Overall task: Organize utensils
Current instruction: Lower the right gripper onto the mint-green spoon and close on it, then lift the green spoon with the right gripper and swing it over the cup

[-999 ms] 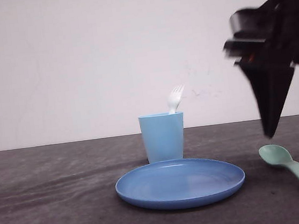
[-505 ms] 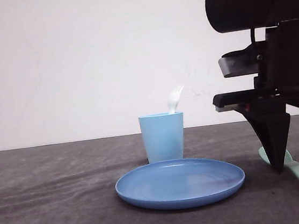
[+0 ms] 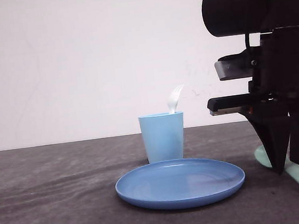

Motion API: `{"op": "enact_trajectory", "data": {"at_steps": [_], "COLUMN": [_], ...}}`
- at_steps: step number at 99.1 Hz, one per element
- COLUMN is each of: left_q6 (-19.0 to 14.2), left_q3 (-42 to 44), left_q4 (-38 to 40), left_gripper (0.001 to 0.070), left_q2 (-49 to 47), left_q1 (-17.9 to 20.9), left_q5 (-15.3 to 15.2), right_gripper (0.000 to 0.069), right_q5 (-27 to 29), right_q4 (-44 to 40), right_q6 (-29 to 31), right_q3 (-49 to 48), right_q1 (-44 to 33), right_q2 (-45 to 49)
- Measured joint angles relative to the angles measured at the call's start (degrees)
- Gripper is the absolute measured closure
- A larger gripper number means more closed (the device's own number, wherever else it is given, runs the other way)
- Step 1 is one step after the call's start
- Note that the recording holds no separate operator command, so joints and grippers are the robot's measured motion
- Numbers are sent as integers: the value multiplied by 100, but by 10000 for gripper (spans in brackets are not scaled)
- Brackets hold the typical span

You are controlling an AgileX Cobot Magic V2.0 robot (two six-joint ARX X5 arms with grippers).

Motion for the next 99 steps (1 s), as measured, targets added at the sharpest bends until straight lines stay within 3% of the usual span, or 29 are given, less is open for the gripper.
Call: {"op": "enact_trajectory", "data": {"at_steps": [10, 50, 78, 99], "left_q6": [-35, -90, -109, -146], "left_q3": [0, 0, 0, 0], "left_q4": [0, -153, -203, -203], "left_gripper": [514, 514, 514, 514], "left_q2": [-7, -107, -107, -107], "left_q1": [0, 0, 0, 0], "left_q5": [13, 39, 39, 39], "right_gripper": [616, 620, 620, 620], "right_q5": [26, 164, 205, 162], "right_q4": [-7, -9, 271, 1156], "right_q6": [-4, -120, -219, -514], "right_q3": [0, 0, 0, 0], "right_q1": [0, 0, 2, 76], "right_q2": [0, -103, -1333, -2293]}}
